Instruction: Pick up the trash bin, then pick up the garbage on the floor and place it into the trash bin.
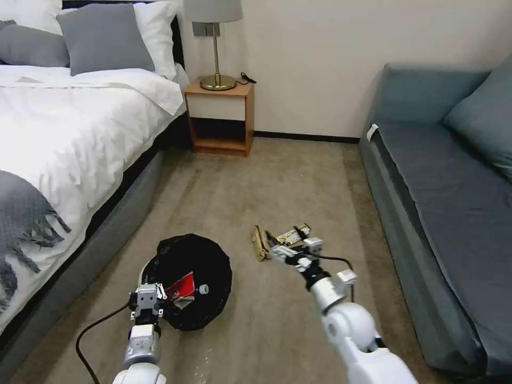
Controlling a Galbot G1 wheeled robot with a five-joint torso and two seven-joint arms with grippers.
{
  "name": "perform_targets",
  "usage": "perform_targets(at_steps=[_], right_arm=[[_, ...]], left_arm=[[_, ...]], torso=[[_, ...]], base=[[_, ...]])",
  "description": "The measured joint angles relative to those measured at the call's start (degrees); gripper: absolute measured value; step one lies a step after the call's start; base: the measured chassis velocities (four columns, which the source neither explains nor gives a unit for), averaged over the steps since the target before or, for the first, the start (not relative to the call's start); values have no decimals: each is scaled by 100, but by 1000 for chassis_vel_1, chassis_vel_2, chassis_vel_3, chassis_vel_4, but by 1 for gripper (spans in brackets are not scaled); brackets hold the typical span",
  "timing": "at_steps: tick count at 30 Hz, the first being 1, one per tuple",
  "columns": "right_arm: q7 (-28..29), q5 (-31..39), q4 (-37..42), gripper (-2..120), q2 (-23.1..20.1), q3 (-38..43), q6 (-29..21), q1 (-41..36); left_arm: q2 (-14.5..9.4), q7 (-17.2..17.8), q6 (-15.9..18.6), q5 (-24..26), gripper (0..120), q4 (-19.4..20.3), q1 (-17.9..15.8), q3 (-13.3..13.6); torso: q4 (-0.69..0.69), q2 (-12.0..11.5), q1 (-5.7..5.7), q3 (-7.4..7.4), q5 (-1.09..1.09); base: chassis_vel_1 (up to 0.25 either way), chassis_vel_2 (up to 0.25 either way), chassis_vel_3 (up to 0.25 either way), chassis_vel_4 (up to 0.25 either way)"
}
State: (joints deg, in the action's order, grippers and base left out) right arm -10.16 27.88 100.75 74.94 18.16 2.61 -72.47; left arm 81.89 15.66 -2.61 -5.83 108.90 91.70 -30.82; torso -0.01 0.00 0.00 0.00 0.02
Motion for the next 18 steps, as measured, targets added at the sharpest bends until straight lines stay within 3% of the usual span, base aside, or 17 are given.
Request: perform_targets(at_steps=[8,18], right_arm=[[123,-80,-1073,100,-13,302,178,11],[215,-219,-1620,100,68,395,232,83]], left_arm=[[14,10,-52,2,4,-55,26,-3],[-14,10,-53,19,4,-48,15,-25]], torso=[[0,0,0,0,-1],[1,0,0,0,-2]], base=[[0,0,0,0],[0,0,0,0]])
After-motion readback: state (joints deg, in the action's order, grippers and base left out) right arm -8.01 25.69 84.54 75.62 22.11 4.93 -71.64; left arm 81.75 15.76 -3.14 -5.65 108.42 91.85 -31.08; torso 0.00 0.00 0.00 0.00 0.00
